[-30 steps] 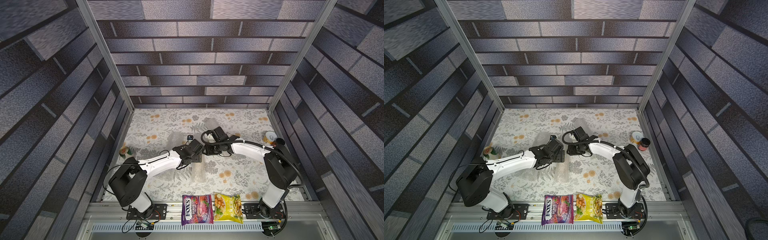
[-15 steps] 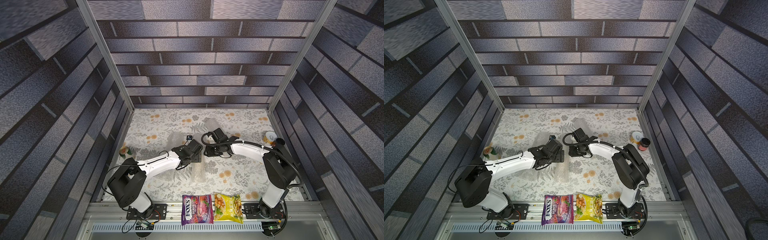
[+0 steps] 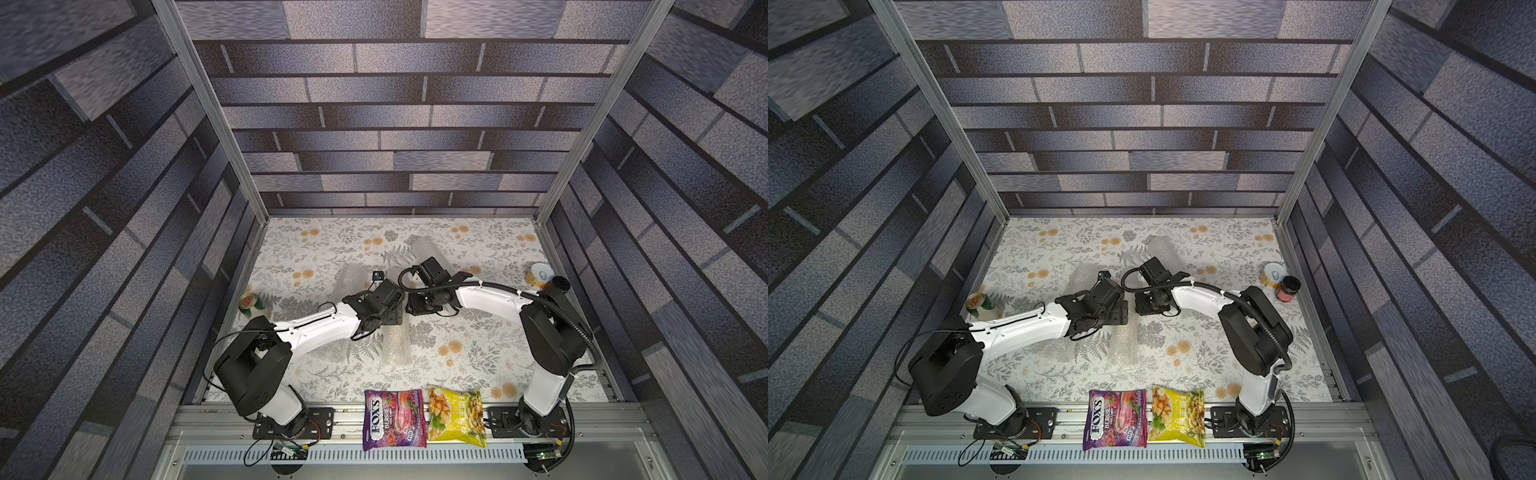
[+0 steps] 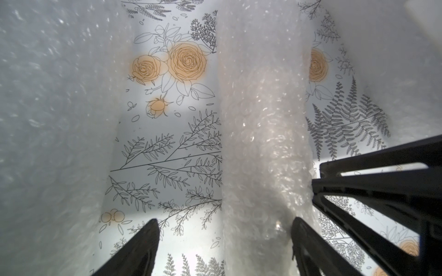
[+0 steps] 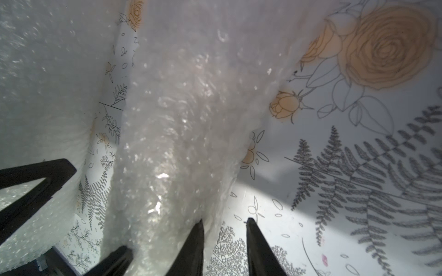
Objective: Unwrap the vase from the bubble wrap
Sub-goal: Unwrap the bubble wrap at the center of the board.
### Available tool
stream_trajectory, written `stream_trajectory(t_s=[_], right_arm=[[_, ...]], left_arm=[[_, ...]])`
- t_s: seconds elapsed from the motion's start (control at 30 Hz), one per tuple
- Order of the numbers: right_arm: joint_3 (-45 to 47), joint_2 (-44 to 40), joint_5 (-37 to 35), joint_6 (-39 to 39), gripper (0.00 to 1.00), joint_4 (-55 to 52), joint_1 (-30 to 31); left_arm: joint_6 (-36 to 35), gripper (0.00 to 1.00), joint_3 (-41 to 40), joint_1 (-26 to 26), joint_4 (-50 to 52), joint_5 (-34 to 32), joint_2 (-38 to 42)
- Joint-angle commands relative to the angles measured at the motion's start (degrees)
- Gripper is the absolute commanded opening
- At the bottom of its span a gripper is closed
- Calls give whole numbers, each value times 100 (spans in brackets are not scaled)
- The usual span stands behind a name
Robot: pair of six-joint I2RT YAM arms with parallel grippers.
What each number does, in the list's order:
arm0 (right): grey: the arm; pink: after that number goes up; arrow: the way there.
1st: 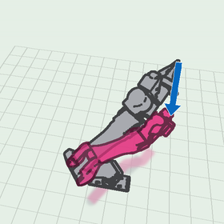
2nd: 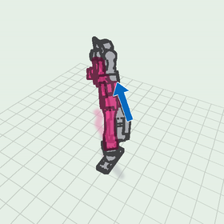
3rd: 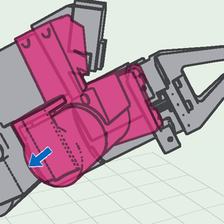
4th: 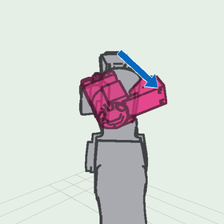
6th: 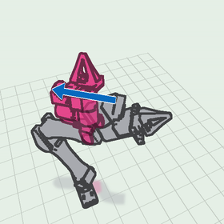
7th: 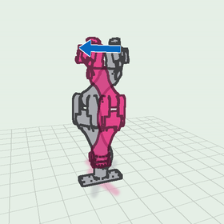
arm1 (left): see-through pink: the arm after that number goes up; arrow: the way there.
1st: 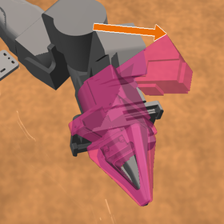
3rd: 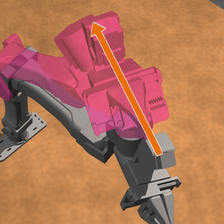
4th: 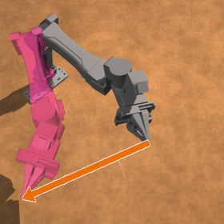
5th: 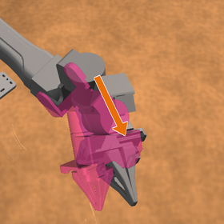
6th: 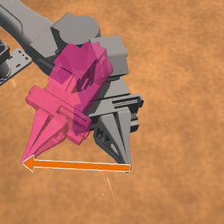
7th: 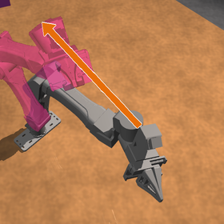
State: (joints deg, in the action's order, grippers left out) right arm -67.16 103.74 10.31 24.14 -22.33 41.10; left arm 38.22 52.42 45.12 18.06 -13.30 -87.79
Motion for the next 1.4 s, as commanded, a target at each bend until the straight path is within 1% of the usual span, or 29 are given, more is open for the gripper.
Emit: stream_trajectory(t_s=[0.0, 0.07, 0.13, 0.37, 0.47, 0.77, 0.93, 1.03, 1.13, 1.37], right_arm=[[-252, 138, -284, -108, 28, -334, 90], [-306, 168, -362, -117, 24, -377, 105], [-360, 210, -380, -119, 22, -398, 108], [-483, 339, -358, -124, 23, -406, 105], [-512, 360, -438, -140, 24, -417, 106], [-935, 658, -595, -278, 24, -593, 106], [-1044, 712, -639, -315, 20, -585, 108], [-1046, 694, -636, -331, 12, -555, 106], [-957, 621, -655, -321, 0, -478, 108], [-655, 375, -767, -315, 0, -430, 108]], left_arm=[[65, 87, -195, -67, 320, -48, -59], [54, 87, -197, -69, 319, -50, -54], [53, 87, -206, -65, 320, -54, -45], [71, 87, -249, -96, 329, -66, -19], [76, 87, -294, -128, 305, -57, 16], [103, 87, -391, -190, 264, -19, 88], [115, 87, -425, -201, 250, 7, 96], [115, 87, -430, -206, 233, 27, 52], [117, 87, -450, -219, 224, 24, 25], [175, 87, -627, -295, 131, 43, 43]])
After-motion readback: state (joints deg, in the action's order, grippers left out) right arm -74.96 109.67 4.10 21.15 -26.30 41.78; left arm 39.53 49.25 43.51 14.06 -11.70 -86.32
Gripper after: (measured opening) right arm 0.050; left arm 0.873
